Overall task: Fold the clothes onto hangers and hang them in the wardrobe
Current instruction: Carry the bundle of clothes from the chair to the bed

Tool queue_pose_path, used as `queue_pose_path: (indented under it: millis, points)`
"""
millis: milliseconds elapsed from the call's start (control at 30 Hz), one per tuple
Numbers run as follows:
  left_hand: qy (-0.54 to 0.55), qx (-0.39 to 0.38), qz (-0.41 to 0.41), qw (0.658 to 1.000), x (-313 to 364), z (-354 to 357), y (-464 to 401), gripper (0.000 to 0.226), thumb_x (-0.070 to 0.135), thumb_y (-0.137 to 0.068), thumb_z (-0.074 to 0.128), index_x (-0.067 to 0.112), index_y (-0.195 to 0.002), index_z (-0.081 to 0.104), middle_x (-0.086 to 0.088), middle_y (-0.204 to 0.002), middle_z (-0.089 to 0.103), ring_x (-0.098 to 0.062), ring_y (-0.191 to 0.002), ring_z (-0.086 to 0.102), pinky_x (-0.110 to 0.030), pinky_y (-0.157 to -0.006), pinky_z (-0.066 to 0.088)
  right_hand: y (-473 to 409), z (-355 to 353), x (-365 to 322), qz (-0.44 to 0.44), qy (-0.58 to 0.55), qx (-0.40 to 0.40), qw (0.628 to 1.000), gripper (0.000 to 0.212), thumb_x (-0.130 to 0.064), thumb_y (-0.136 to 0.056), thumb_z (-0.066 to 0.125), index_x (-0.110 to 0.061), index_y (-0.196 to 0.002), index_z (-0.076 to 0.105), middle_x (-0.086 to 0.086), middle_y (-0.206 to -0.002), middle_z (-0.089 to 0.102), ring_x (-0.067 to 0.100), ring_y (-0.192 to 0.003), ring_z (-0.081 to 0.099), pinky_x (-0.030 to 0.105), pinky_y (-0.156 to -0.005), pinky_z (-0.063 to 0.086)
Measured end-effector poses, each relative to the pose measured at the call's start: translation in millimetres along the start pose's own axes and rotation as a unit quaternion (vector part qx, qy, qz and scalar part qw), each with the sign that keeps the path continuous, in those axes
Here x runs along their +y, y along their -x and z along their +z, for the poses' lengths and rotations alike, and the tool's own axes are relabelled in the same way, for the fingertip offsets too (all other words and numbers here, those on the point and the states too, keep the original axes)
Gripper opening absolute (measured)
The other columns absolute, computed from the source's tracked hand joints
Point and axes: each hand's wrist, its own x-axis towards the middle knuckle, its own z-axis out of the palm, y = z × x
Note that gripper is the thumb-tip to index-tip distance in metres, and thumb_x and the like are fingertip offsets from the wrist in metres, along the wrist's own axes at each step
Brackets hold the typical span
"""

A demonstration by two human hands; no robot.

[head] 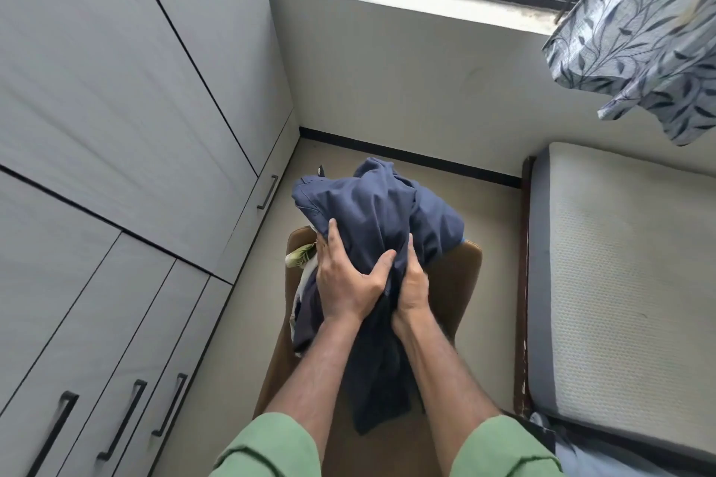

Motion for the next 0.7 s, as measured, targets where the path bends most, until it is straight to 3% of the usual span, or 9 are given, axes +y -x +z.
queue_pose_path:
  millis: [100, 167, 300, 400, 567, 700]
  points:
    - [0.000, 0.004, -0.007, 1.000, 6.3, -0.1, 0.9, 0.114, 0.076, -0.070, 0.059, 0.010, -0.157, 0.027, -0.015, -0.159, 0.036, -0.029, -0.147, 0.034, -0.039, -0.117, 0.035, -3.0, -6.3, -25.7, 0.073, -0.003, -0.113, 0.991, 0.064, -0.063, -0.091, 0.057, -0.012, -0.128, 0.068, 0.013, -0.123, 0.072, 0.027, -0.115, 0.069, 0.042, -0.101, 0.053]
    - [0.001, 0.005, -0.009, 1.000, 8.8, -0.3, 0.8, 0.114, 0.076, -0.070, 0.060, 0.010, -0.157, 0.027, -0.015, -0.158, 0.037, -0.028, -0.147, 0.035, -0.037, -0.116, 0.034, -4.5, -8.6, -33.1, 0.105, 0.007, -0.149, 0.983, 0.065, -0.063, -0.094, 0.053, -0.012, -0.131, 0.067, 0.012, -0.127, 0.071, 0.026, -0.117, 0.068, 0.041, -0.100, 0.052]
    - [-0.014, 0.008, -0.006, 1.000, 10.8, -0.6, 2.1, 0.112, 0.075, -0.071, 0.061, 0.011, -0.157, 0.027, -0.014, -0.158, 0.038, -0.028, -0.145, 0.038, -0.035, -0.114, 0.036, -6.1, -8.2, -29.6, 0.120, -0.013, -0.152, 0.981, 0.062, -0.060, -0.097, 0.051, -0.010, -0.130, 0.067, 0.014, -0.125, 0.071, 0.026, -0.114, 0.070, 0.036, -0.087, 0.059]
    - [-0.022, 0.009, -0.004, 1.000, 18.0, -2.5, 2.3, 0.112, 0.075, -0.071, 0.060, 0.011, -0.157, 0.027, -0.013, -0.157, 0.040, -0.028, -0.144, 0.040, -0.033, -0.112, 0.038, -9.9, -9.7, -27.4, 0.115, -0.053, -0.160, 0.979, 0.058, -0.053, -0.094, 0.056, -0.006, -0.126, 0.069, 0.017, -0.125, 0.070, 0.029, -0.112, 0.070, 0.039, -0.090, 0.059]
    - [-0.070, 0.033, 0.044, 0.996, 46.1, -7.8, -0.2, 0.110, 0.076, -0.072, 0.062, 0.009, -0.155, 0.030, -0.017, -0.152, 0.044, -0.032, -0.141, 0.044, -0.046, -0.108, 0.048, -10.1, -8.8, -35.4, 0.080, -0.132, -0.160, 0.975, 0.049, -0.045, -0.094, 0.053, -0.006, -0.104, 0.081, 0.017, -0.117, 0.073, 0.027, -0.104, 0.073, 0.036, -0.085, 0.061]
    - [-0.092, 0.075, 0.085, 0.989, 79.8, -15.0, 10.9, 0.105, 0.073, -0.076, 0.061, 0.004, -0.151, 0.037, -0.022, -0.146, 0.050, -0.037, -0.137, 0.047, -0.049, -0.107, 0.047, 17.9, -3.4, -67.7, -0.001, -0.165, -0.180, 0.970, 0.064, -0.031, -0.107, 0.032, -0.010, -0.074, 0.083, 0.009, -0.088, 0.078, 0.018, -0.078, 0.077, 0.027, -0.063, 0.060]
